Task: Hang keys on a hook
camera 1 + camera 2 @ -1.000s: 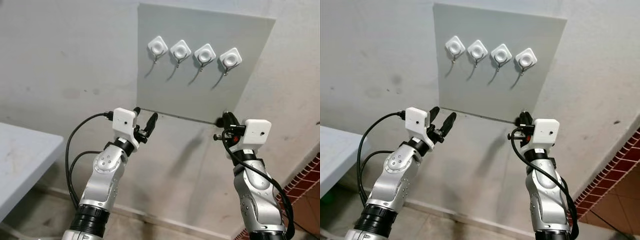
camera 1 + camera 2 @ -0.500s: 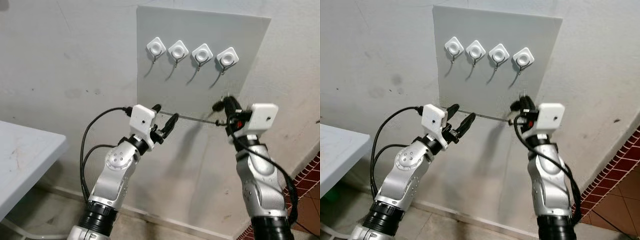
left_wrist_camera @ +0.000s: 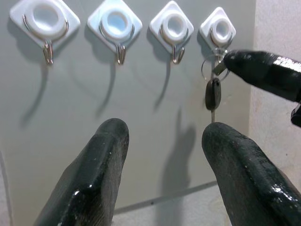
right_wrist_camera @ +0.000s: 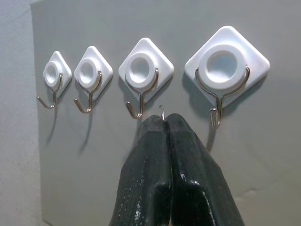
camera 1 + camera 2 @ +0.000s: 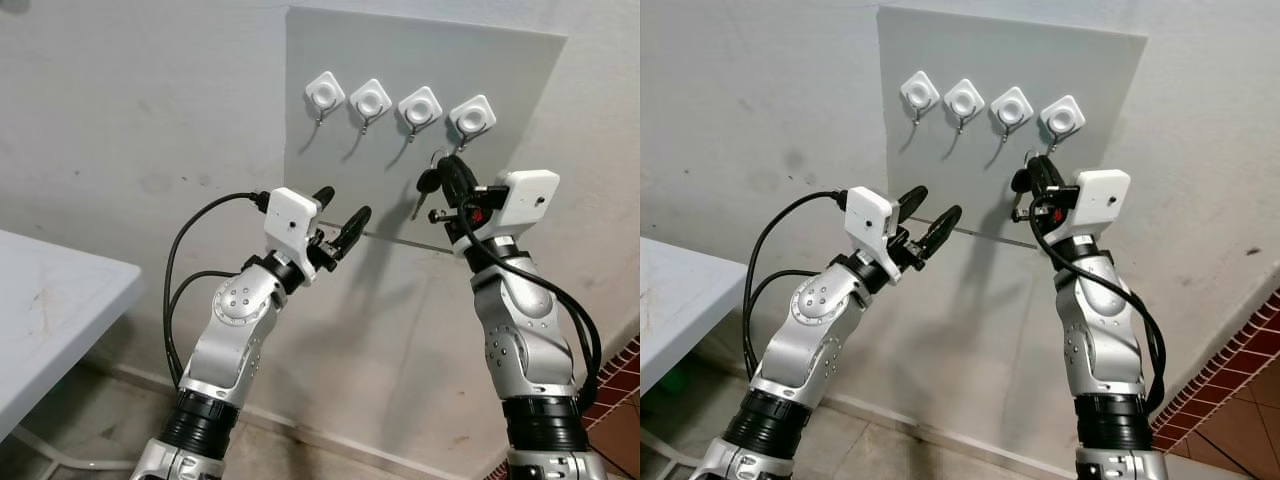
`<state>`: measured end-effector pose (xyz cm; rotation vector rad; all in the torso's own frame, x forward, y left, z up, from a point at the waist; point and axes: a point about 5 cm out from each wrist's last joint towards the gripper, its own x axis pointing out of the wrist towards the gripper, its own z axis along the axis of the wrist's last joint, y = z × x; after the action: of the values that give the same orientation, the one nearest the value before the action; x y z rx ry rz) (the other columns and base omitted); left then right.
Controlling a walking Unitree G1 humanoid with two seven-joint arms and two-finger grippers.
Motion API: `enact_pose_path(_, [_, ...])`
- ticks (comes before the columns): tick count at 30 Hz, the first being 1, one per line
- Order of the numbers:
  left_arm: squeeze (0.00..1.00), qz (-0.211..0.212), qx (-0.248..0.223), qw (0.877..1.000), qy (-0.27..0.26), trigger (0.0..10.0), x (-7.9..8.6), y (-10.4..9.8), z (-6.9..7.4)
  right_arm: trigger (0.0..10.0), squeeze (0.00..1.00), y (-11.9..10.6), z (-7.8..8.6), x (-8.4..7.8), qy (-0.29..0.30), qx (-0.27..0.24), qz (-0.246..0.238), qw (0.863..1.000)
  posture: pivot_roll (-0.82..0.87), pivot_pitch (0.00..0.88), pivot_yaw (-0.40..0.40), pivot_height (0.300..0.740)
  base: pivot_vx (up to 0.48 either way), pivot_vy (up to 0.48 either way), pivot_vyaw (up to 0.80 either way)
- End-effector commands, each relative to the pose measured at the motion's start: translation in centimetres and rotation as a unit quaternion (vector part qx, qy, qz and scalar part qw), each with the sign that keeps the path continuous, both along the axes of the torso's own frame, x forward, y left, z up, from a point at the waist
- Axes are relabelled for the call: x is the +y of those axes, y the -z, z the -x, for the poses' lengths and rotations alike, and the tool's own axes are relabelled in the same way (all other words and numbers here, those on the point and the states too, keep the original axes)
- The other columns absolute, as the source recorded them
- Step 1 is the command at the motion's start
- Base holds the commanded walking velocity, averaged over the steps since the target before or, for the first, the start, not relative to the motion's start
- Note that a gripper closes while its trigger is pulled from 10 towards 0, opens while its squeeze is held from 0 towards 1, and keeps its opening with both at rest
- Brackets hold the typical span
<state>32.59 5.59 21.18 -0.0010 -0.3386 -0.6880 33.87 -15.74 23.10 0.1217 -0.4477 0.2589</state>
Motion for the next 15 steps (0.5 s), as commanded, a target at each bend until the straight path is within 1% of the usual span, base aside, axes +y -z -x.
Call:
enact_pose_path(1, [0.00, -0.001, -0.013, 1.000, 0.006, 10.0, -0.2, -1.0, 0.1, 10.0, 0.00, -0.9, -0.2, -0.6, 0.006, -0.016, -0.010, 1.000, -0.02, 0.000, -0.051, 0.740, 0.000, 0.000, 0.00])
enact_pose_path(6, [0.00, 0.001, -0.015, 1.000, 0.010, 10.0, -0.4, -1.2, 0.3, 10.0, 0.00, -1.2, -0.4, -1.1, 0.017, -0.022, -0.031, 0.999, -0.02, 0.000, -0.051, 0.740, 0.000, 0.000, 0.00])
enact_pose_path(10, [0.00, 0.001, -0.014, 1.000, 0.012, 10.0, -0.4, -1.3, 0.3, 10.0, 0.00, -1.2, -0.2, -1.4, 0.019, -0.024, -0.050, 0.998, -0.02, 0.000, -0.051, 0.740, 0.000, 0.000, 0.00])
enact_pose_path(11, [0.00, 0.002, -0.013, 1.000, 0.012, 10.0, -0.4, -1.3, 0.4, 10.0, 0.00, -1.0, 0.0, -1.5, 0.013, -0.022, -0.076, 0.997, -0.02, 0.000, -0.049, 0.740, 0.000, 0.000, 0.00])
enact_pose_path(15, [0.00, 0.005, -0.009, 1.000, 0.013, 10.0, -0.4, -1.2, 0.4, 10.0, 0.00, -0.5, 0.2, -1.7, 0.010, -0.011, -0.123, 0.992, -0.03, 0.000, -0.046, 0.740, 0.000, 0.000, 0.00])
